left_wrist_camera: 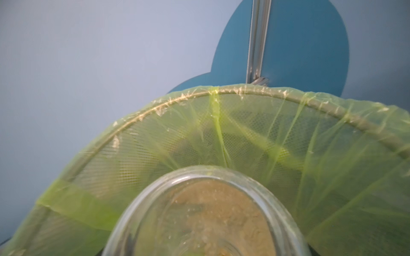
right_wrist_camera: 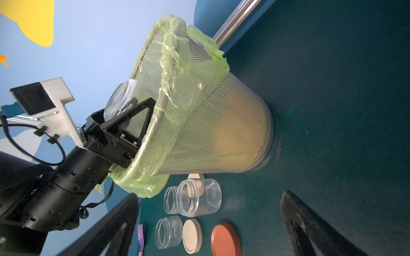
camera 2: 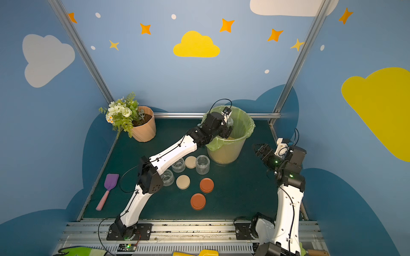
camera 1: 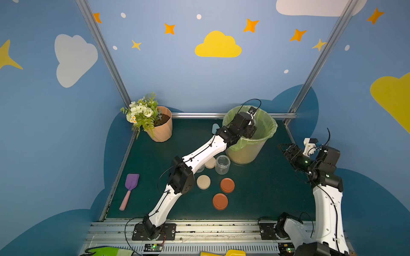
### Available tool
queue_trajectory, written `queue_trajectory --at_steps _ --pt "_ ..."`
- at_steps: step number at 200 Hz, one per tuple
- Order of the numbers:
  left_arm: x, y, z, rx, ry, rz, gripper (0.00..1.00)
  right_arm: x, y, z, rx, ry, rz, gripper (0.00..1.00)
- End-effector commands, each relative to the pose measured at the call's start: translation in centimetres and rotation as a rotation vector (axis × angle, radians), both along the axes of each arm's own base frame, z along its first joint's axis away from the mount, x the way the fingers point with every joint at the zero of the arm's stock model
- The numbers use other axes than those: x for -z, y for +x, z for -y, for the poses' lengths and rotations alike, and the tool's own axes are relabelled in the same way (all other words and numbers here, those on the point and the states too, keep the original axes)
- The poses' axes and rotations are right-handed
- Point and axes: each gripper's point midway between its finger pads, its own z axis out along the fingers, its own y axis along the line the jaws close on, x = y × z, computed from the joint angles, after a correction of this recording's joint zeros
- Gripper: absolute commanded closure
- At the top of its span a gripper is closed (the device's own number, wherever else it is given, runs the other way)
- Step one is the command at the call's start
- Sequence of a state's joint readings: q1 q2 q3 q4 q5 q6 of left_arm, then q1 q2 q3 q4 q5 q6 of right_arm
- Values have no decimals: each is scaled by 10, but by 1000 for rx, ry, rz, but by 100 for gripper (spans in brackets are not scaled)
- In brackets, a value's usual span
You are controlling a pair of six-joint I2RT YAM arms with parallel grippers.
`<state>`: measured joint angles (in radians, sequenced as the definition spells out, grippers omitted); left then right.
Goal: Empty expired oatmeal from jars
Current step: Pour the expired oatmeal into the trash bin.
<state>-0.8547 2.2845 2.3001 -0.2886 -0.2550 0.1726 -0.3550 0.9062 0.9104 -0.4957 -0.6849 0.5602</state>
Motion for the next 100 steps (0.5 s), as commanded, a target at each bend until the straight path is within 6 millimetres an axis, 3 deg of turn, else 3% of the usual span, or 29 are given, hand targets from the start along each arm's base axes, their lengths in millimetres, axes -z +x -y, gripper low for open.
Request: queue_trajectory --at_steps 1,12,24,25,28,32,46,74,100 --pt "-85 -16 3 -5 -164 201 97 -14 -1 -4 -25 -25 51 2" --pt "-110 3 -3 -1 -263 214 97 -15 2 -3 -23 -20 57 2" --pt "-125 19 -14 -32 -304 168 97 -17 4 -5 -34 -11 57 2" --pt "-117 21 -13 -34 -293 150 97 -17 4 -5 -36 -10 55 2" --pt "-124 18 -16 -35 -298 137 97 -18 3 -6 -43 -10 57 2" --pt "-114 14 -16 -21 -244 102 97 -19 3 -7 -48 -11 56 2" --pt "-109 -2 -23 -31 -220 47 97 -20 -2 -6 -39 -37 60 2" --pt "-114 21 5 -3 -302 181 97 -21 2 -5 -19 -10 97 2" --pt "-93 -8 5 17 -202 67 97 -20 0 -9 -44 -34 73 2"
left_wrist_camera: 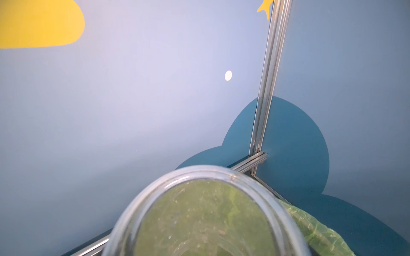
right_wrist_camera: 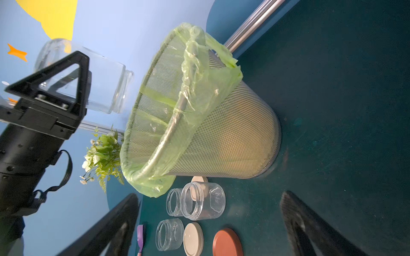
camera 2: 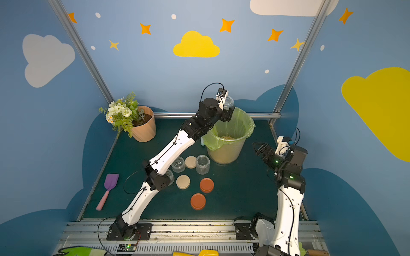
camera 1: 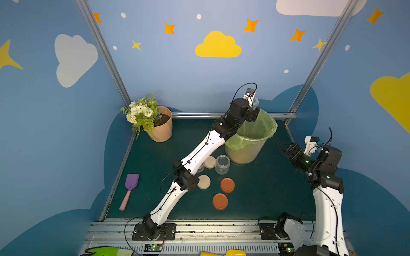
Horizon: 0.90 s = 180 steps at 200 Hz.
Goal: Empty expired oatmeal from jars
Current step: Pour the expired oatmeal into the trash bin.
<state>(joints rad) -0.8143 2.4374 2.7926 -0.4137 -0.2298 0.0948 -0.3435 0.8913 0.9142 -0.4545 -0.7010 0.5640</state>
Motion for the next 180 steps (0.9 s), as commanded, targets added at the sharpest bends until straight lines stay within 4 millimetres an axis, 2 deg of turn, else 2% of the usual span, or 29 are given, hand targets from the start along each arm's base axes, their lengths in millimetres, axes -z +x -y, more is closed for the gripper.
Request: queue_trajectory --at_steps 1,3,5,15,23,26,43,67,76,92,134,153,180 --pt "7 -29 16 52 33 -31 97 -6 -1 -3 -18 -26 16 2" --pt "-3 -30 15 48 11 -9 97 -6 0 -3 -13 -29 17 2" --pt "2 -28 15 40 12 -12 97 -6 0 -2 -8 -31 19 2" --pt "-14 -17 15 38 -109 100 97 -5 2 0 6 -27 35 2" --pt "-16 -11 12 29 -130 99 97 -6 5 -1 2 -12 43 2" --pt "-22 -12 10 27 -128 91 97 -7 5 -2 -3 -7 42 2" --pt "-24 -34 15 77 -19 45 97 -7 4 -8 -41 -22 27 2" --pt "-34 -31 11 45 -166 81 97 -3 10 -8 -27 -11 36 2" --pt "-43 -32 2 32 -230 92 97 -3 11 -12 -41 1 33 2" --pt "-47 -27 -16 18 -358 84 97 -6 13 -18 -61 3 38 2" --pt "-74 -42 -38 -19 -419 106 97 -26 18 -30 -91 79 91 2" --pt "-86 -54 -60 -51 -517 78 97 -43 17 -39 -120 131 137 2" --pt "-104 -73 -107 -115 -715 17 97 -75 11 -53 -146 201 215 2"
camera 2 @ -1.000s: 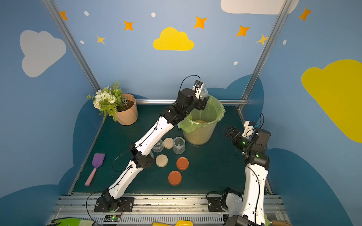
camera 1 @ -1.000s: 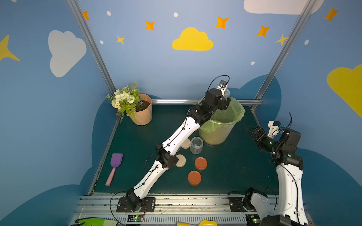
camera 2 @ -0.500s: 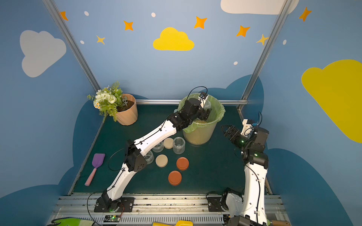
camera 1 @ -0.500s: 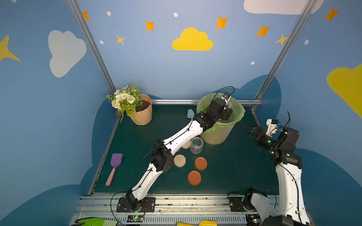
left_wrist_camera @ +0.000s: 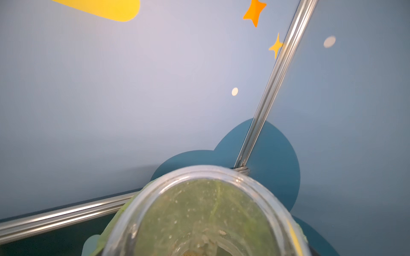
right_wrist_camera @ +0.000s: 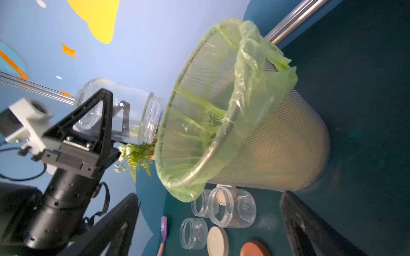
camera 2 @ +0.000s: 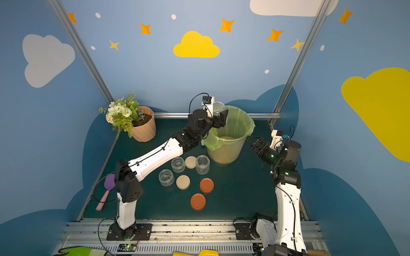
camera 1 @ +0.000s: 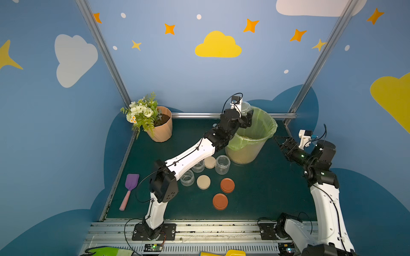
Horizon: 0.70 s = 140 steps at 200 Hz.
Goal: Empty expired oatmeal from jars
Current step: Pour the expired oatmeal into the trash bin, then place the jar at the center of the board.
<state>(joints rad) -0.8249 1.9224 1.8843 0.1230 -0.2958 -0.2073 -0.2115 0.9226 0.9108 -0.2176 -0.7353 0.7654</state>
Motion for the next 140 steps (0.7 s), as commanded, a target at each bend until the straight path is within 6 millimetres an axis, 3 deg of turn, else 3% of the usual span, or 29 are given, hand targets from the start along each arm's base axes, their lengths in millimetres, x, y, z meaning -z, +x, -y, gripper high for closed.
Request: queue_trajectory --at_steps 1,28,69,93,140 --pt "-85 -28 -52 -59 -358 66 97 -41 -6 -15 -40 82 115 2" --pt "-89 -44 -93 -81 -576 6 97 -67 -11 -29 -54 173 152 2" --pt "-87 -71 -134 -77 -796 -49 97 -87 -26 -63 -72 246 204 2" --pt "-83 -86 -147 -54 -885 -91 97 -90 -35 -87 -98 271 229 2" --pt "-42 -107 -188 -103 -1149 -129 97 -74 -51 -150 -159 248 284 2"
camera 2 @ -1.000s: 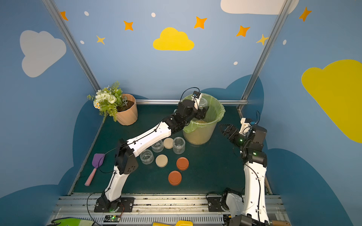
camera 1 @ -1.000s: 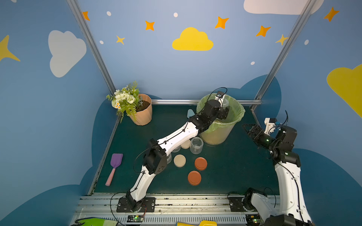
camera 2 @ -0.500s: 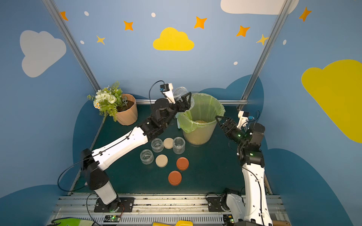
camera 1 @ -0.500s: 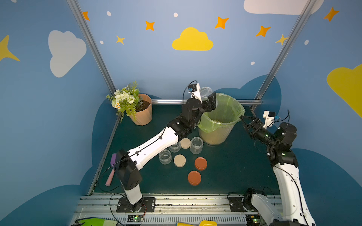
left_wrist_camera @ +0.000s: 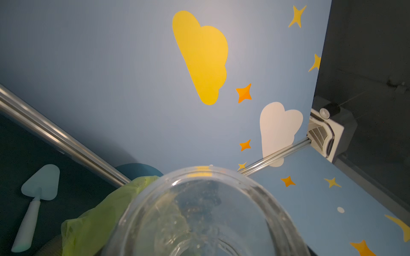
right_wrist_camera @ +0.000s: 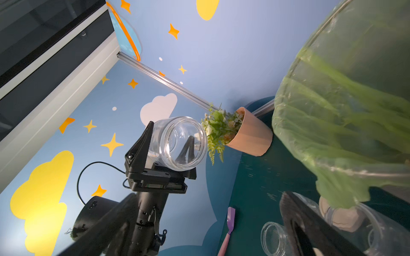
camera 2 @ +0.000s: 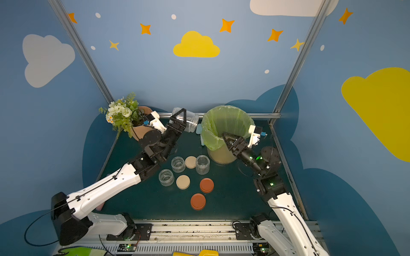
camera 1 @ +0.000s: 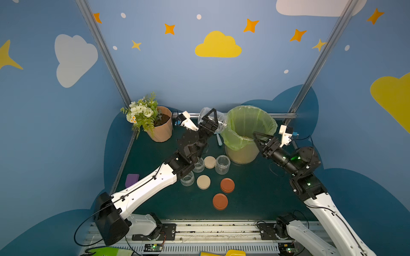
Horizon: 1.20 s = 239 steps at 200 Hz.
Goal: Empty expired oatmeal from jars
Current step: Place the jar at the center of the board.
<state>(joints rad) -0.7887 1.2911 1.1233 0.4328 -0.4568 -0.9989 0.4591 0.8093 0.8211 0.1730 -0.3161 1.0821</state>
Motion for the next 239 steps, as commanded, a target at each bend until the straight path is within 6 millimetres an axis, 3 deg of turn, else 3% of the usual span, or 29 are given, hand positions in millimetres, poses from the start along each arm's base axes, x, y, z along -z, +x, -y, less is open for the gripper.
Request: queue_trajectory --at_steps 1,45,96,111,164,239 --pt "-28 -17 -31 -39 -275 68 97 -3 5 -13 70 14 70 2" --pt "-14 -38 -56 -79 -325 43 97 10 -3 -76 -1 -1 101 2" --pt "15 -42 -64 -89 -439 -54 97 8 -6 -124 6 42 158 2" --pt "19 -43 -67 -99 -455 -75 97 -4 -8 -133 3 88 199 2" --pt "29 -49 -81 -134 -492 -132 97 -15 -10 -159 -15 139 271 2" --pt "48 -41 -66 -106 -532 -204 97 -9 -1 -191 -66 171 274 2"
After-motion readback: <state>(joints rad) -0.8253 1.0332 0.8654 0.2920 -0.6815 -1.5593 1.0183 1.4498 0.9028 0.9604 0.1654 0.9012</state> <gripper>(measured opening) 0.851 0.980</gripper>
